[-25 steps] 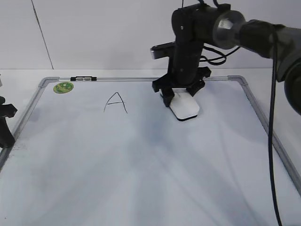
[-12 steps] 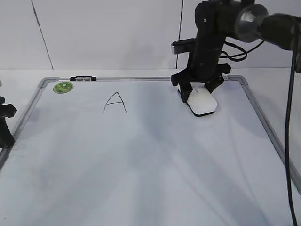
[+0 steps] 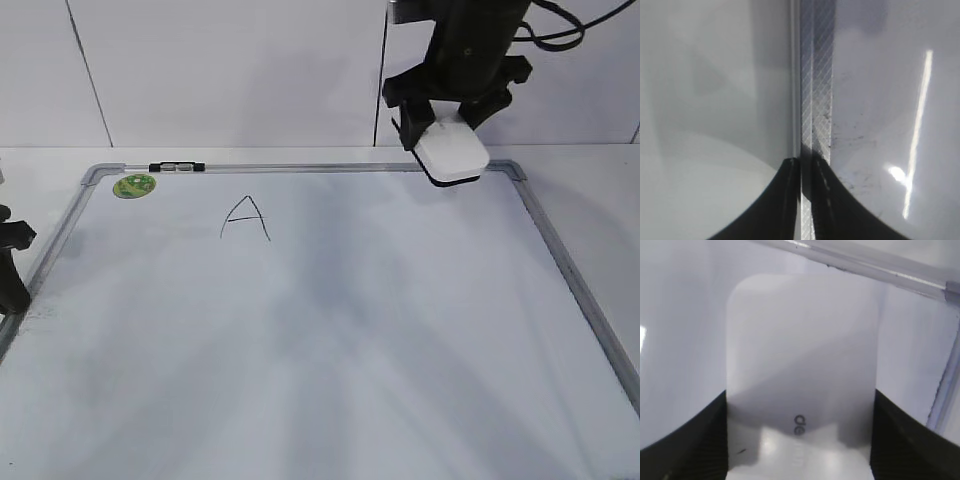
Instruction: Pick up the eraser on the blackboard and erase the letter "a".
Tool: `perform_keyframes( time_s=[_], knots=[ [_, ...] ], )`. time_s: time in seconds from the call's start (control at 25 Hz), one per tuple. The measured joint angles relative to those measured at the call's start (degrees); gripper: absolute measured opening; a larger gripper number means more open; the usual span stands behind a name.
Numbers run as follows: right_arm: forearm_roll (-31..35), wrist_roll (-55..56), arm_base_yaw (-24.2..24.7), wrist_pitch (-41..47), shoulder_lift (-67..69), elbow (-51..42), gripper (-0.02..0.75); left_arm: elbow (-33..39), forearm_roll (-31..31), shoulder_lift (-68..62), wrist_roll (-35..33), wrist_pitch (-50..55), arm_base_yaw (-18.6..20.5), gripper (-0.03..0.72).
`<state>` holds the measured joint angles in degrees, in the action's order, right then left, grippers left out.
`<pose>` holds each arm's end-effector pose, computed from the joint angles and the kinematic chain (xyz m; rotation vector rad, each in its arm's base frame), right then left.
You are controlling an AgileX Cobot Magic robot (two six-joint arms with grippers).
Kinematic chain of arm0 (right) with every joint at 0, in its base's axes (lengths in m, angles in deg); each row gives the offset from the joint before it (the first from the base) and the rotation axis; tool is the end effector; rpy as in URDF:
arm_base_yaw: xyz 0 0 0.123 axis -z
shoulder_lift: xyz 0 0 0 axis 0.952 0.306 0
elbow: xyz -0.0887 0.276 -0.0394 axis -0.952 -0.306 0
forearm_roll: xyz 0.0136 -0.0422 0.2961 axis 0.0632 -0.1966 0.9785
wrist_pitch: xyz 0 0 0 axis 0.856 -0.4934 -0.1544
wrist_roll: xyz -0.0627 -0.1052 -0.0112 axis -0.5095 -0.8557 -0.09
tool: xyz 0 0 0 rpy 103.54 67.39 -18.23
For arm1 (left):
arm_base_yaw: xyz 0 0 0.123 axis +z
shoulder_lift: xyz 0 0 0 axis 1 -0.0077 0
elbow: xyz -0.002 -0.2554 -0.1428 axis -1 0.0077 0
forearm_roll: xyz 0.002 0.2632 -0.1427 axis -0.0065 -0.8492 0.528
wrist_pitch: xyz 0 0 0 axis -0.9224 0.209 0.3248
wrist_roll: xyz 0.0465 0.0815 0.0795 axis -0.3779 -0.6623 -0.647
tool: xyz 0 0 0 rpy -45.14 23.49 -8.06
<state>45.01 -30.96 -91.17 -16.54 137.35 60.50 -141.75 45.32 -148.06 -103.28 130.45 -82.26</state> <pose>0.5014 0.1653 0.2576 -0.4713 2.7385 0.0017 0.3903 0.0114 0.0917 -0.0455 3.0557 -0.4824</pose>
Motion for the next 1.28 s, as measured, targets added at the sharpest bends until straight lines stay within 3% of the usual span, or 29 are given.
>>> perform_keyframes(
  time_s=[0.4,0.88,1.28],
  knots=[
    [-4.18,2.74,0.00,0.24,-16.41,-18.91,0.540,0.00,0.00,0.00,0.00,-0.09,0.00,0.063],
    [-6.46,8.78,1.49,-3.31,-26.10,-41.73,0.540,0.00,0.00,0.00,0.00,-0.09,0.00,0.066],
    [-3.86,9.07,8.70,-10.71,-25.73,-45.73,0.540,0.00,0.13,0.00,0.00,-0.09,0.00,0.069]
  ],
)
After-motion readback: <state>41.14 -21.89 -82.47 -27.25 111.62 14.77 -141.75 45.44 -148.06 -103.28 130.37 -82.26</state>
